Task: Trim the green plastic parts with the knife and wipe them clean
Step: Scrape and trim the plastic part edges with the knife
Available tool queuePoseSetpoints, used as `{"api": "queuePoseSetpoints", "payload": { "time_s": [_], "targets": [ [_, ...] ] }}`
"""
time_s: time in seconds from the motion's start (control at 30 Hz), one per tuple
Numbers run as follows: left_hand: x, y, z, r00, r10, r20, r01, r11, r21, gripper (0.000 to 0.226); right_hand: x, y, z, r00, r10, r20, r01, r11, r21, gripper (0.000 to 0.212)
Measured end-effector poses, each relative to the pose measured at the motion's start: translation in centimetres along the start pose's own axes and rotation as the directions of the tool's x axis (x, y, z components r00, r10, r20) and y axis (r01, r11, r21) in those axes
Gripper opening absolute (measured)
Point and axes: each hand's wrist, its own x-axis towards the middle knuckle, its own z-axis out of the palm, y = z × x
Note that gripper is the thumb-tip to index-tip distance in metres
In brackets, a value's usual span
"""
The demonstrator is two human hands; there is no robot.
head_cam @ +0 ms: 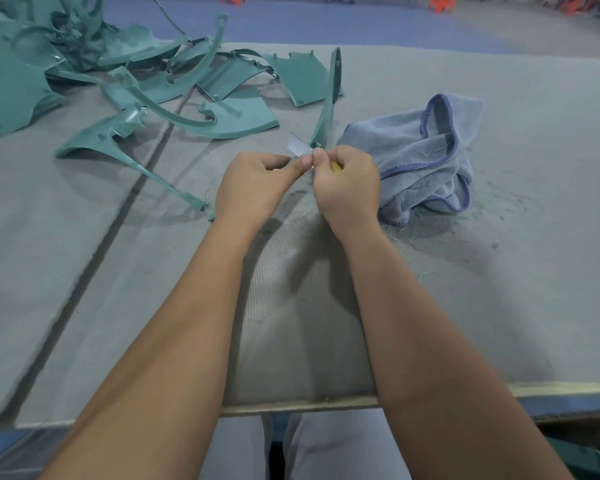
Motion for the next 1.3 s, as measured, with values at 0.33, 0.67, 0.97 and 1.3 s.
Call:
{"api": "queuePoseSetpoints", "payload": {
  "time_s": [0.33, 0.67, 0.97, 1.3],
  "targets": [
    [0.0, -0.3, -0.7, 0.998, 0.036, -0.047, -0.022, 0.960, 0.279, 0.047, 0.6, 0.4, -0.1, 0.997, 0.065, -0.037, -0.061, 0.992, 0.114, 0.048],
    [0.3, -0.3, -0.8, 0.999, 0.050, -0.001, -0.048, 0.961, 0.271, 0.040, 0.5, 0.0, -0.2, 0.968, 0.247, 0.037, -0.238, 0.863, 0.445, 0.029],
    [0.4, -0.3, -1.1, 1.000, 0.026, 0.015, -0.029, 0.967, 0.254, 0.042, 0.7, 0.3, 0.0, 0.970, 0.231, 0.071, -0.233, 0.815, 0.531, 0.036],
    [0.0, -0.6, -1.6, 0.998, 0.015, 0.055, -0.022, 0.991, 0.134, 0.036, 1.1, 0.7, 0.2, 0.985, 0.169, 0.029, -0.159, 0.840, 0.519, 0.036]
  ]
}}
